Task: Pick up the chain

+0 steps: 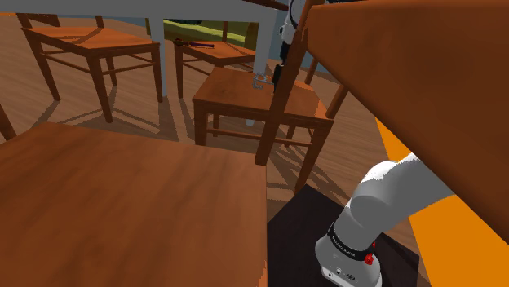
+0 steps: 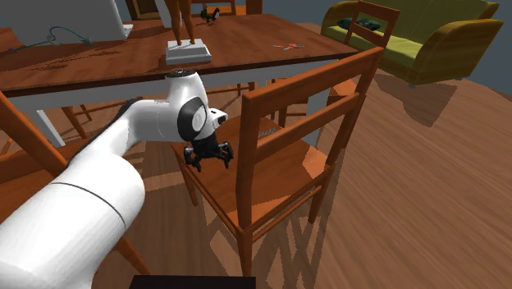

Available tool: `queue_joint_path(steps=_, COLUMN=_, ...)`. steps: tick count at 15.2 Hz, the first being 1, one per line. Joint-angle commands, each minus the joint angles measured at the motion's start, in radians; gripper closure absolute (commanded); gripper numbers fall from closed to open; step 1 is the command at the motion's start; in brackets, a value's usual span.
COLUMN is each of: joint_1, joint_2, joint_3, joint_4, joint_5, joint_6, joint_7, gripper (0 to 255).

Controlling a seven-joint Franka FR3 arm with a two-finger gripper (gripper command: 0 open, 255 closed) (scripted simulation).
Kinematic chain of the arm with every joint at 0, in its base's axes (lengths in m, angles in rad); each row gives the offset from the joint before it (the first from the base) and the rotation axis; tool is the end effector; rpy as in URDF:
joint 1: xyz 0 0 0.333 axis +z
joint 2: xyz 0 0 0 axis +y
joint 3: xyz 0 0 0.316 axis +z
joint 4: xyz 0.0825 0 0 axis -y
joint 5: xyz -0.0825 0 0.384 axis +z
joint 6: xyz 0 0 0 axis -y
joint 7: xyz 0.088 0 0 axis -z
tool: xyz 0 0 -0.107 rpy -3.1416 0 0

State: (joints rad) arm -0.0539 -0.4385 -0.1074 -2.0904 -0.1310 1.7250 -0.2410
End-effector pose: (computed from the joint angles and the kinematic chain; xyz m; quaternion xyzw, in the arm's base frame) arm 0.4177 -0.0883 0.6040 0.9971 0.0518 0.0266 0.0484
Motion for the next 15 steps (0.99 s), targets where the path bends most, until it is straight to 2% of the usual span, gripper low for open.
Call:
queue_joint_path(steps=1, joint_1=-0.004, joint_2=0.081, joint_3=-0.015, joint_4=0.063, joint_5=-0.006, joint_6=0.017, joint_7=-0.017, gripper=0)
queue_joint_path(steps=12, joint_1=-0.045, joint_2=0.507, joint_3=-0.087, joint_4=0.493, joint_5=0.013, joint_6=0.011, joint_7=-0.132, gripper=0)
queue_joint_path(steps=15, joint_1=-0.045, joint_2=0.501, joint_3=-0.086, joint_4=0.446, joint_5=0.011, joint_6=0.053, joint_7=-0.127, gripper=0)
